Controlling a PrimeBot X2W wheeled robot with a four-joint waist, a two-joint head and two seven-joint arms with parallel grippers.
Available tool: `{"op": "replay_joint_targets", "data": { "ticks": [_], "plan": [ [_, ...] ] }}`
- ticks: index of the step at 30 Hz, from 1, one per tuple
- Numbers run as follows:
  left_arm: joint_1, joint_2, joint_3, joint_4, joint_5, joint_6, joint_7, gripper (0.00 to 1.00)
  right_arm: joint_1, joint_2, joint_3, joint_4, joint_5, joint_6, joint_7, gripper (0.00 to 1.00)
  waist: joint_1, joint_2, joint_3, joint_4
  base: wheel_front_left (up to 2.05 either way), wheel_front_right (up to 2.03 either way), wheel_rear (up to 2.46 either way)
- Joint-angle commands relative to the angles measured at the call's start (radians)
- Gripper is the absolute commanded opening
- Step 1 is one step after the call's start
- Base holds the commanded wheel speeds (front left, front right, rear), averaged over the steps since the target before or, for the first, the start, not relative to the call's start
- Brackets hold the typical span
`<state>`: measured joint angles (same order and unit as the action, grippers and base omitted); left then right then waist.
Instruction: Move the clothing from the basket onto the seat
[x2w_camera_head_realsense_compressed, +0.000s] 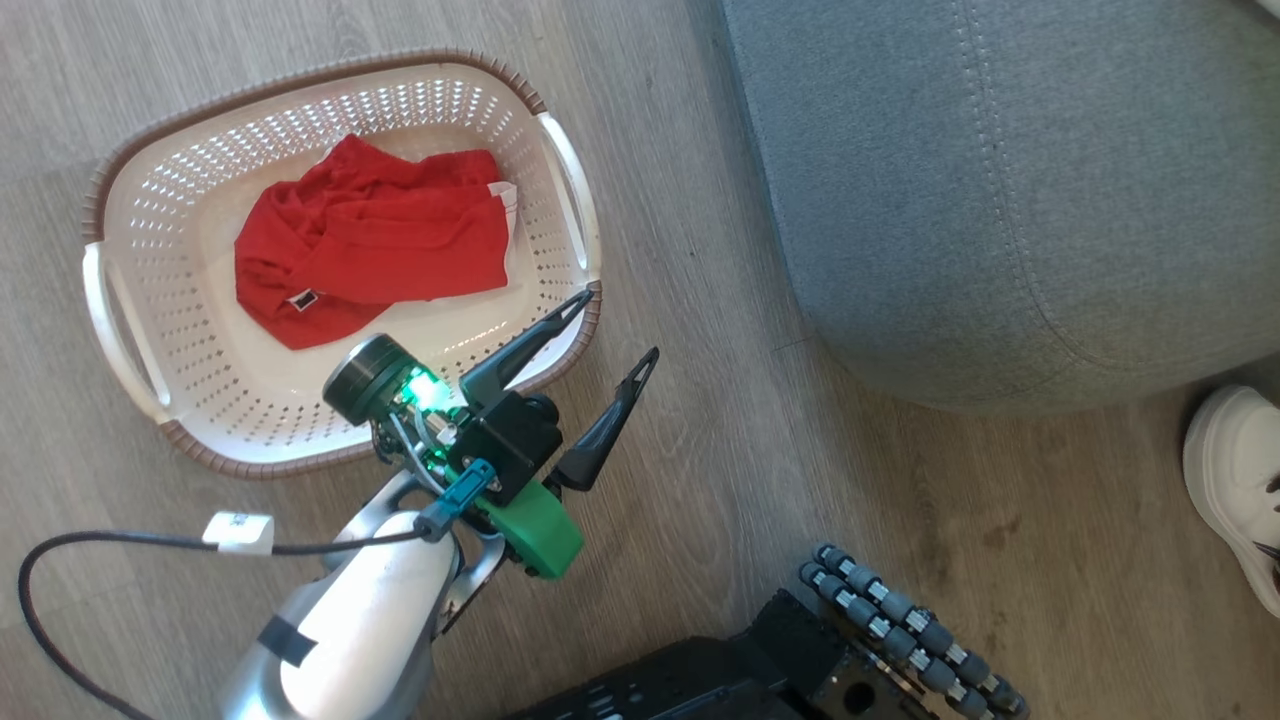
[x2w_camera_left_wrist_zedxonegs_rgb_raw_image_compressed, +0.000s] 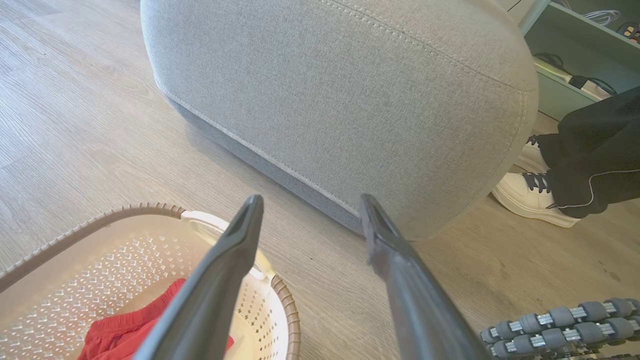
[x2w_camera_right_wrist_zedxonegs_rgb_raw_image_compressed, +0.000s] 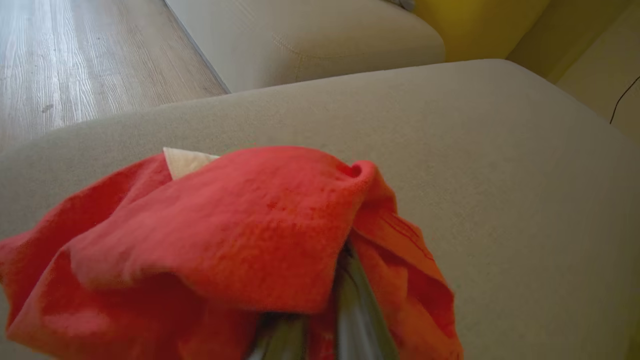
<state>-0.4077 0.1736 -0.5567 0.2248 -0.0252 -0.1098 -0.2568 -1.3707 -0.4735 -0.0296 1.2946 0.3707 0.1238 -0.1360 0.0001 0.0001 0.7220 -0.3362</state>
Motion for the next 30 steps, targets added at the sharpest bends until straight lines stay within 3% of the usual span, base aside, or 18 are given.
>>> {"op": "replay_joint_targets", "data": {
  "ticks": [1,5,9,10,11,12,22,30],
  "plan": [
    [0.008,0.001,0.019,-0.032,0.004,0.005,-0.005,1.0,0.017,-0.014,0.011,-0.015,0.003,0.007,0.04,0.0,-0.0001,-0.0001,0.001,0.003,0.0,0.0,0.0],
    [0.012,0.001,0.017,-0.031,0.004,0.006,-0.005,1.0,0.049,0.005,0.038,-0.01,0.03,0.007,0.153,0.0,-0.0001,-0.0001,-0.001,0.006,0.0,0.0,0.0],
    [0.007,-0.006,0.016,-0.046,-0.002,0.004,-0.005,1.0,0.059,0.008,0.05,-0.014,0.063,0.007,0.177,0.0,-0.0001,-0.0001,-0.004,0.008,0.0,0.0,0.0],
    [0.007,-0.007,0.015,-0.05,-0.004,0.003,-0.005,1.0,0.06,0.004,0.058,-0.018,0.063,0.007,0.166,0.32,-0.0001,-0.0001,-0.006,0.009,0.0,0.0,0.0],
    [0.006,-0.007,0.016,-0.052,-0.006,0.003,-0.005,1.0,0.061,0.0,0.063,-0.021,0.064,0.007,0.152,0.83,-0.0001,-0.0001,-0.009,0.01,0.0,0.0,0.0],
    [0.007,-0.008,0.016,-0.052,-0.007,0.002,-0.005,1.0,0.06,0.001,0.064,-0.02,0.07,0.007,0.149,1.0,-0.0001,-0.0001,-0.012,0.011,0.0,0.0,0.0],
    [0.023,-0.031,0.013,-0.034,-0.018,-0.002,-0.005,1.0,0.092,-0.001,0.107,-0.015,0.108,0.007,0.173,1.0,-0.0001,-0.0001,-0.101,0.007,0.0,0.0,0.0],
    [0.05,-0.079,0.016,-0.026,-0.044,-0.006,-0.005,1.0,0.181,0.014,0.177,-0.041,0.153,0.007,0.266,1.0,-0.0001,-0.0001,-0.237,0.006,0.0,0.0,0.0]
  ]
}}
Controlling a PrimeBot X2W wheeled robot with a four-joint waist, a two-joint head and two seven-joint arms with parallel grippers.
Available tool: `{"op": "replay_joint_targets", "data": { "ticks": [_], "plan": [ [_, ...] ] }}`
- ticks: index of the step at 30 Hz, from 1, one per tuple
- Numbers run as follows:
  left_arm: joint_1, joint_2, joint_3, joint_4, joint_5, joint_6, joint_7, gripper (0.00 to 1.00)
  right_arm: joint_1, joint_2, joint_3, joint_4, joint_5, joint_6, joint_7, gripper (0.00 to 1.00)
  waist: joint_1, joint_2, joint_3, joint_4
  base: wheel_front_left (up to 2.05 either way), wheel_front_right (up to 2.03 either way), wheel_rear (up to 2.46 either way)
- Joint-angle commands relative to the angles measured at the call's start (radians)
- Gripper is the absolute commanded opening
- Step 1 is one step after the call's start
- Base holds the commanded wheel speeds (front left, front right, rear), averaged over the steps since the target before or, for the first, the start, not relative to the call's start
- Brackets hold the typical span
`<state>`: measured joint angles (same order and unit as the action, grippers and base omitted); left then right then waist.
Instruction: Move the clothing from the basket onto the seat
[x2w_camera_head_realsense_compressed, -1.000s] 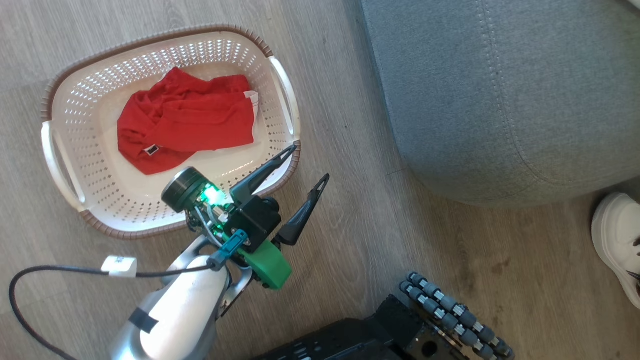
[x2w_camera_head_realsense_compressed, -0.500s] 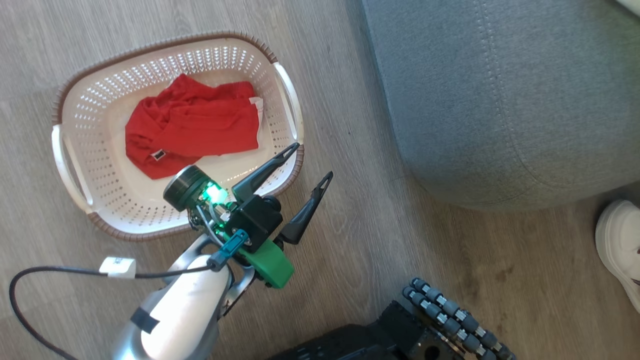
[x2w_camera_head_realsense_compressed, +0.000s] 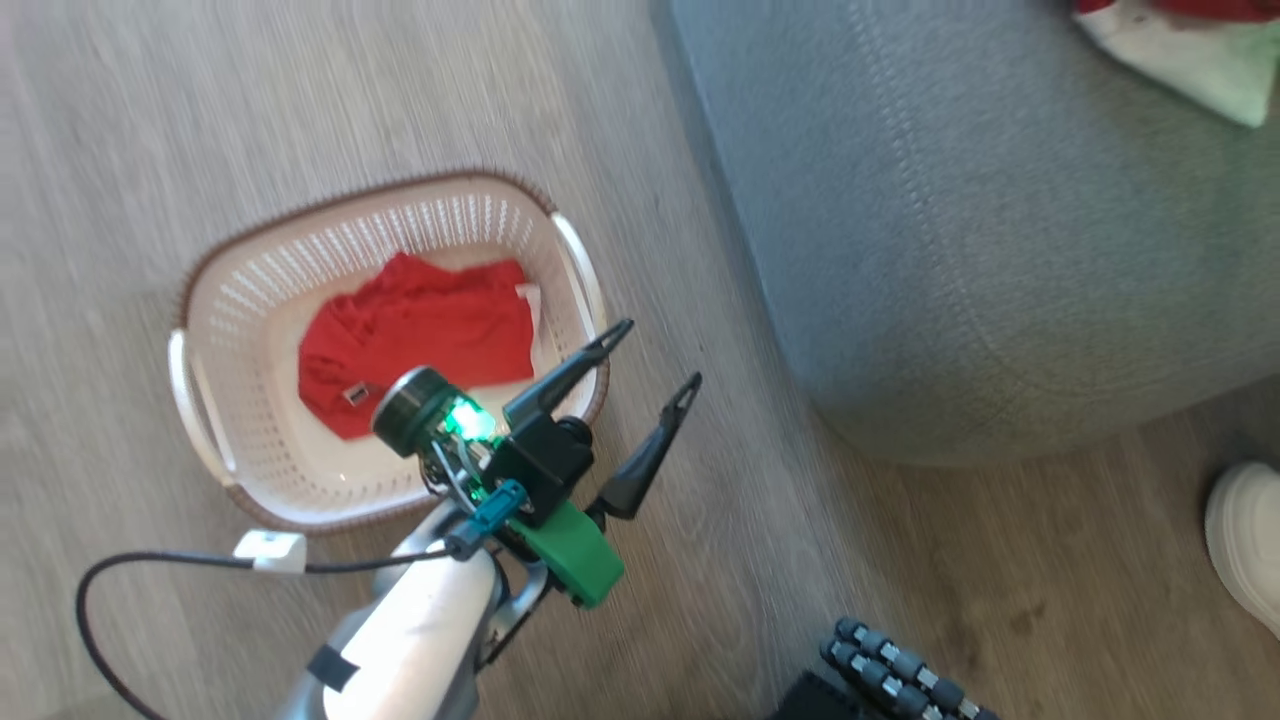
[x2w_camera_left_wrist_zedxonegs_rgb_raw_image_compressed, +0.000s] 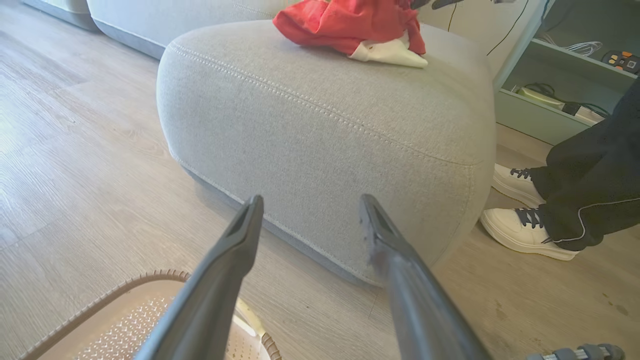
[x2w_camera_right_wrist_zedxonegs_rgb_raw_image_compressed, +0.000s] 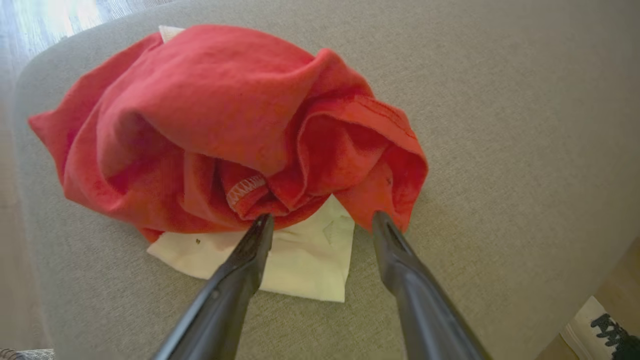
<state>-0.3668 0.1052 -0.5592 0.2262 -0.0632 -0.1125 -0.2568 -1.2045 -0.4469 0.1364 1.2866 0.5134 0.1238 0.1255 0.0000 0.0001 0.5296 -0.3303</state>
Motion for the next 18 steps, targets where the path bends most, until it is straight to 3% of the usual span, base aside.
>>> {"op": "replay_joint_targets", "data": {
  "ticks": [1,11,18],
  "plan": [
    [0.013,-0.015,0.017,-0.026,-0.008,-0.004,-0.005,1.0,0.025,-0.017,0.021,-0.047,0.021,0.007,0.012,1.0,0.0,-0.0001,-0.063,0.003,0.0,0.0,0.0],
    [0.079,-0.052,0.056,-0.044,-0.053,0.006,-0.005,1.0,0.172,-0.086,0.098,-0.27,0.196,0.007,-0.06,1.0,0.0,-0.0001,-0.267,0.072,0.0,0.0,0.0],
    [0.127,-0.055,0.109,-0.109,-0.124,0.062,-0.005,1.0,0.328,-0.137,0.186,-0.461,0.255,0.007,-0.166,1.0,0.0,-0.0001,-0.394,0.121,0.0,0.0,0.0]
  ]
}}
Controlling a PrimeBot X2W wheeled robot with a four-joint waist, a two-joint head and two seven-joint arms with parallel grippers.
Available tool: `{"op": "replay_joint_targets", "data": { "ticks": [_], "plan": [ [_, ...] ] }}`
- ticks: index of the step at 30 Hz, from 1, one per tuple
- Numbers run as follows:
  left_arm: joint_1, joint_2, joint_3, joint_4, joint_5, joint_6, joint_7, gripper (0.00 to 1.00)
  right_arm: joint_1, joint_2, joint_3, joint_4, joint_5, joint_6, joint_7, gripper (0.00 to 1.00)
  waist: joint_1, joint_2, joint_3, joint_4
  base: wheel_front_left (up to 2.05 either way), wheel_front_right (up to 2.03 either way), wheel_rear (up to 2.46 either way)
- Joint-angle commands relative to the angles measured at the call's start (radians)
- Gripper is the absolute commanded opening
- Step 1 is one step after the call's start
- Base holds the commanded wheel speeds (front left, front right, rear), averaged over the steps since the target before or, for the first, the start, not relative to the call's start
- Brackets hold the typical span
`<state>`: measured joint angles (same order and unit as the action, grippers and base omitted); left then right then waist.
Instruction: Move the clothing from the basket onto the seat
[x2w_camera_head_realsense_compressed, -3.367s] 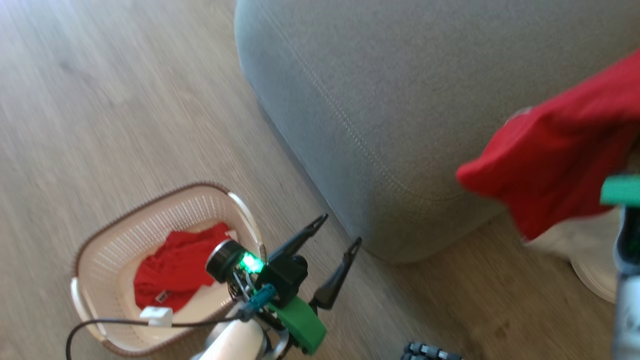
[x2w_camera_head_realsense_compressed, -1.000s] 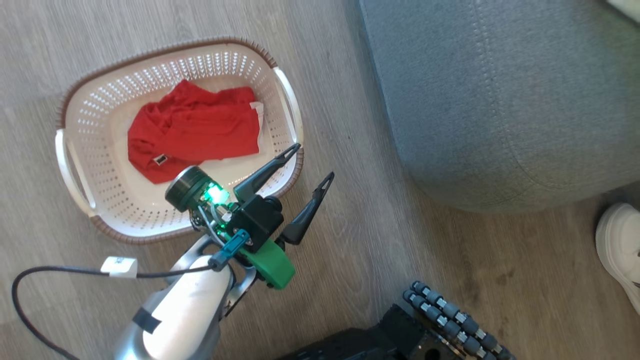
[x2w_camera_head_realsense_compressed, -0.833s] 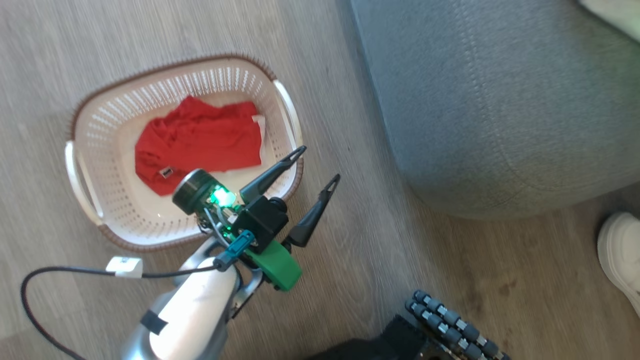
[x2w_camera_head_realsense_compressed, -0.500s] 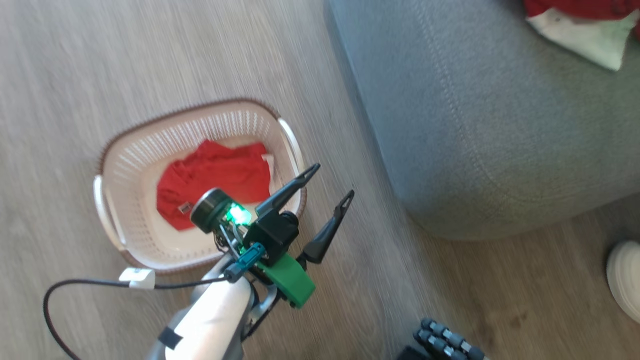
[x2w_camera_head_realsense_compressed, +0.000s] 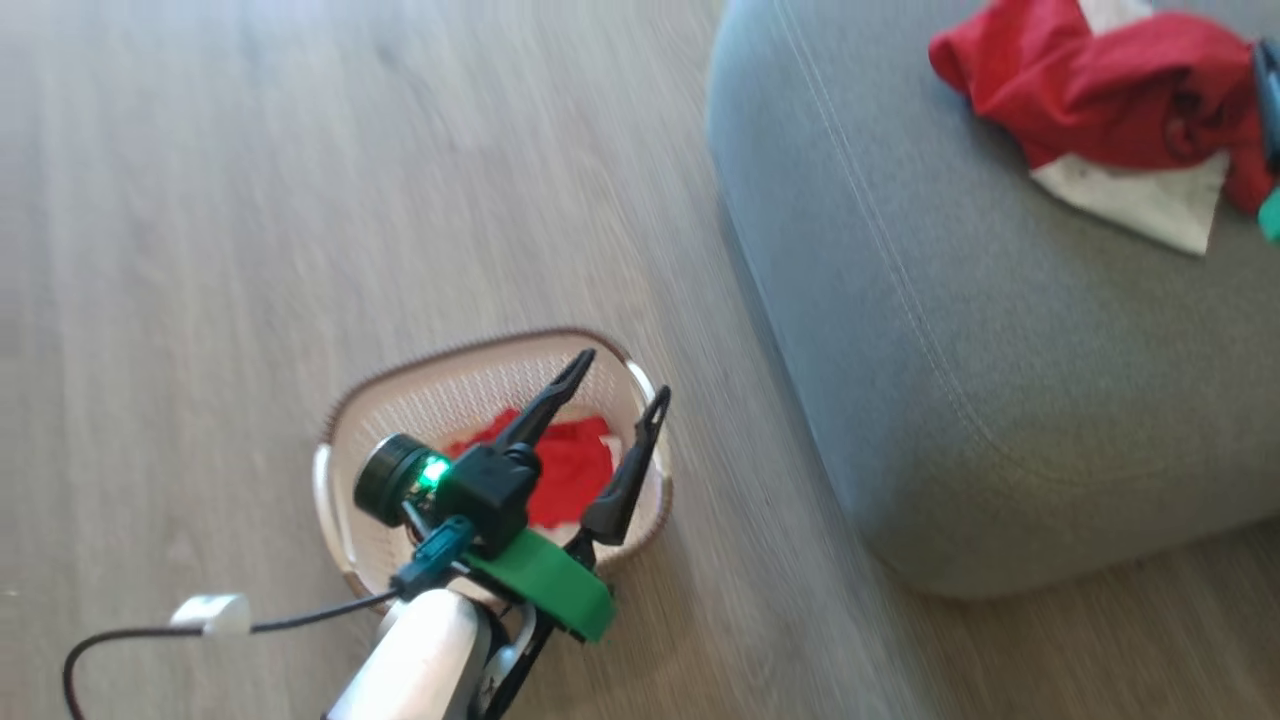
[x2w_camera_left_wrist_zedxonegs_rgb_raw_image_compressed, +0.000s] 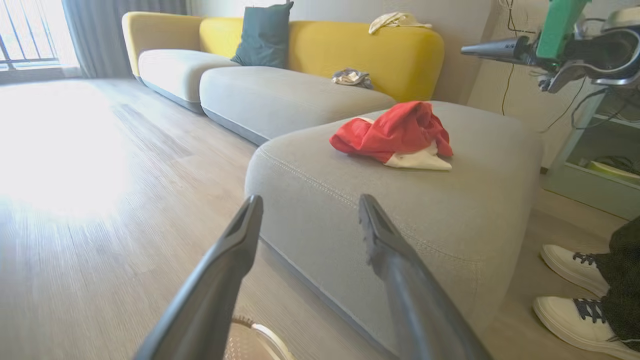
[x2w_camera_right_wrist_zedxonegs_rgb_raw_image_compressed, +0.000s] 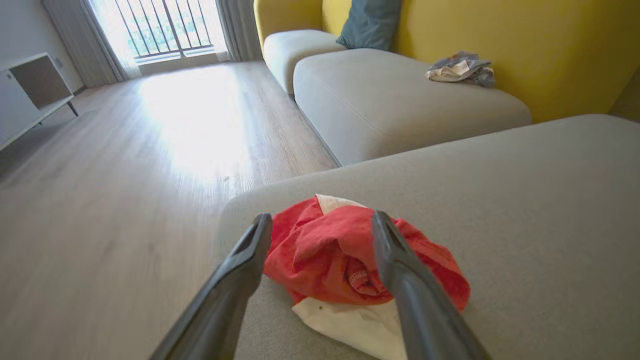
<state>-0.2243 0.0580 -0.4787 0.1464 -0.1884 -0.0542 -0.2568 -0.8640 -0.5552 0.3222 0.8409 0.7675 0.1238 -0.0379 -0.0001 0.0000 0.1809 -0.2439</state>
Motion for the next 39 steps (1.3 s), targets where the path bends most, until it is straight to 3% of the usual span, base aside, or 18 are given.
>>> {"op": "replay_joint_targets", "data": {
  "ticks": [1,7,18,25,34,39],
  "plan": [
    [-0.009,-0.007,0.037,-0.039,-0.004,0.01,-0.005,1.0,0.006,-0.031,0.007,-0.039,0.006,0.007,-0.019,1.0,0.0001,0.0,-0.057,0.041,0.0,0.0,0.0],
    [0.021,-0.008,0.116,-0.08,-0.024,0.07,-0.005,1.0,0.128,-0.016,0.026,-0.217,0.106,0.007,-0.117,1.0,0.0001,0.0,-0.123,0.091,0.0,0.0,0.0],
    [0.079,-0.008,0.237,-0.111,-0.038,0.203,-0.005,1.0,0.382,0.019,0.066,-0.478,0.115,0.007,-0.219,1.0,0.0001,0.0,-0.163,0.173,0.0,0.0,0.0],
    [0.11,-0.008,0.282,-0.105,-0.049,0.286,-0.005,1.0,0.551,0.148,-0.061,-0.626,-0.012,0.007,-0.223,1.0,0.0001,0.0,-0.16,0.203,0.0,0.0,0.0],
    [0.149,-0.008,0.267,-0.098,-0.016,0.309,-0.005,1.0,0.736,0.299,-0.16,-0.743,-0.242,0.007,-0.224,1.0,0.0001,0.0,-0.156,0.228,0.0,0.0,0.0],
    [0.163,-0.008,0.253,-0.086,-0.024,0.3,-0.005,1.0,0.793,0.371,-0.188,-0.739,-0.275,0.007,-0.224,1.0,0.0001,0.0,-0.155,0.228,0.0,0.0,0.0]
  ]
}}
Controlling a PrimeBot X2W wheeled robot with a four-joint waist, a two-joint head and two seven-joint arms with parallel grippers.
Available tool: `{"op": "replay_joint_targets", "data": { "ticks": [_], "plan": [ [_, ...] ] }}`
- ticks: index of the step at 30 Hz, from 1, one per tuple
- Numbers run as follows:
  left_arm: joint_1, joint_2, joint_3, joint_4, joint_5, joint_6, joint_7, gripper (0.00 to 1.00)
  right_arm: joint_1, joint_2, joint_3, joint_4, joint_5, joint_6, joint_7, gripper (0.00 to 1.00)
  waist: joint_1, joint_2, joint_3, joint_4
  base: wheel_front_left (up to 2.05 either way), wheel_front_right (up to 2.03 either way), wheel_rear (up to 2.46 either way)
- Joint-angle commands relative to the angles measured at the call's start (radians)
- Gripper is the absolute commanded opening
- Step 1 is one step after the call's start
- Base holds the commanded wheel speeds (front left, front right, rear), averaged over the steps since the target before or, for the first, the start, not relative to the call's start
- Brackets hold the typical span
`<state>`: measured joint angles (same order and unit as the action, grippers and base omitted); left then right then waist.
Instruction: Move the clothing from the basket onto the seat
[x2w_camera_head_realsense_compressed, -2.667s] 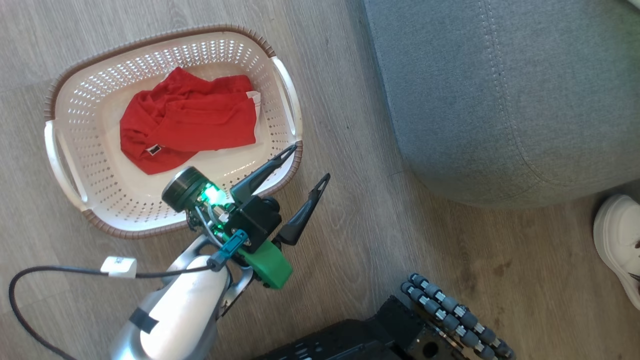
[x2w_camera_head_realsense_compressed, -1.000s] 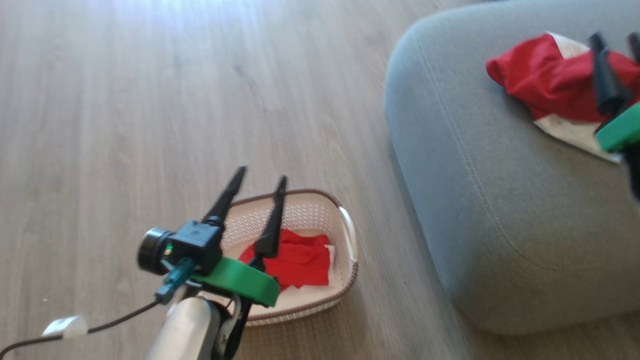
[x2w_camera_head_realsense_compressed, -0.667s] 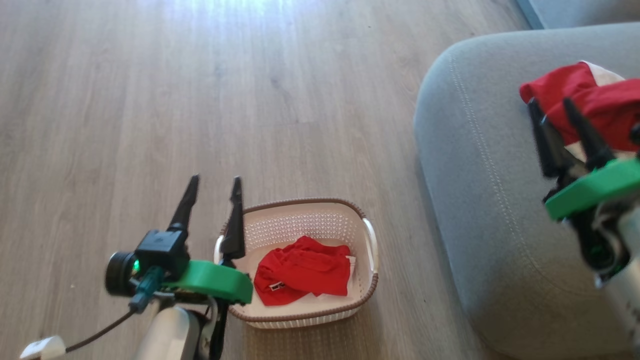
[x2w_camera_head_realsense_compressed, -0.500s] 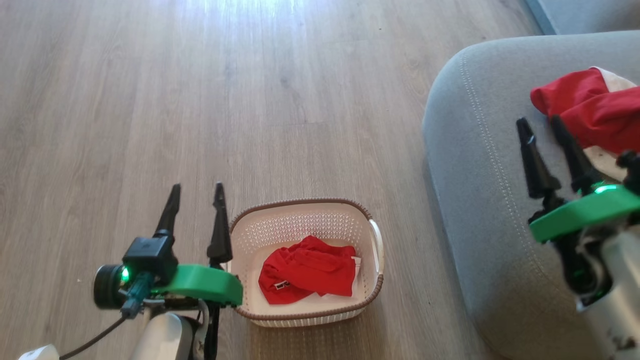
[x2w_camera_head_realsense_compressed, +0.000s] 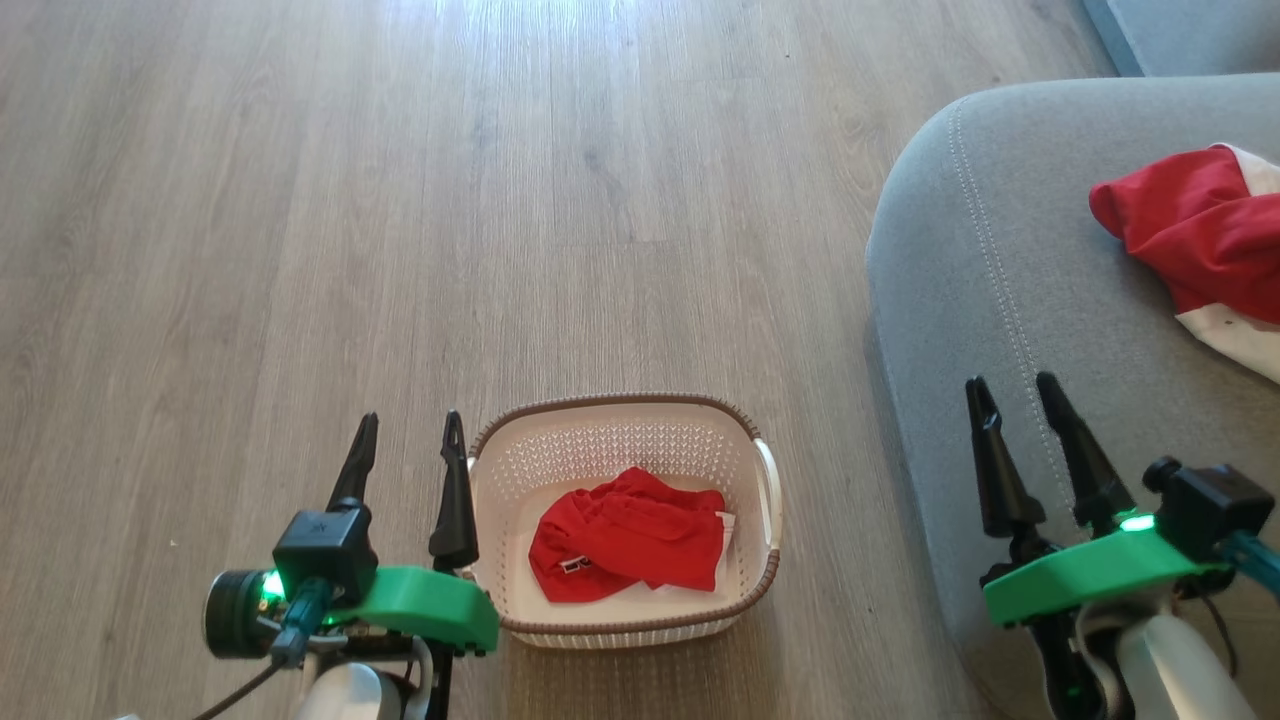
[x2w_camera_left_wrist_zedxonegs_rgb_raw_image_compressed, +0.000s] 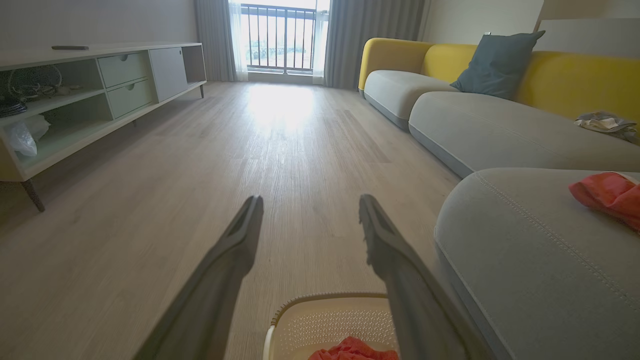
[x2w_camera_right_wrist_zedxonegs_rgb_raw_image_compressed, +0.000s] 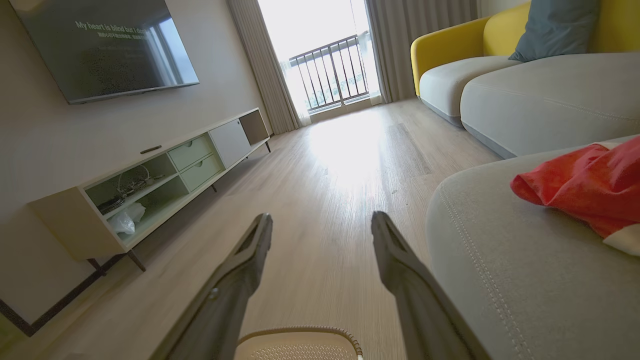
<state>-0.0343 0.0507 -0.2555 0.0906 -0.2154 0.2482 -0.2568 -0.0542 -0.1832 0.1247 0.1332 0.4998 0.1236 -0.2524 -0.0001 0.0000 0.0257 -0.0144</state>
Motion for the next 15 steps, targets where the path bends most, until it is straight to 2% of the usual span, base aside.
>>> {"op": "replay_joint_targets", "data": {
  "ticks": [1,15],
  "plan": [
    [-0.025,0.0,0.03,-0.029,0.003,-0.001,-0.005,1.0,-0.011,0.004,0.009,-0.027,-0.011,0.007,-0.009,1.0,0.0001,0.0,0.001,-0.002,0.0,0.0,0.0],
    [-0.023,0.0,0.008,-0.006,0.005,-0.006,-0.005,1.0,0.014,0.037,-0.041,-0.013,-0.089,0.007,-0.009,1.0,0.0001,0.0,-0.004,-0.006,0.0,0.0,0.0]
  ]
}}
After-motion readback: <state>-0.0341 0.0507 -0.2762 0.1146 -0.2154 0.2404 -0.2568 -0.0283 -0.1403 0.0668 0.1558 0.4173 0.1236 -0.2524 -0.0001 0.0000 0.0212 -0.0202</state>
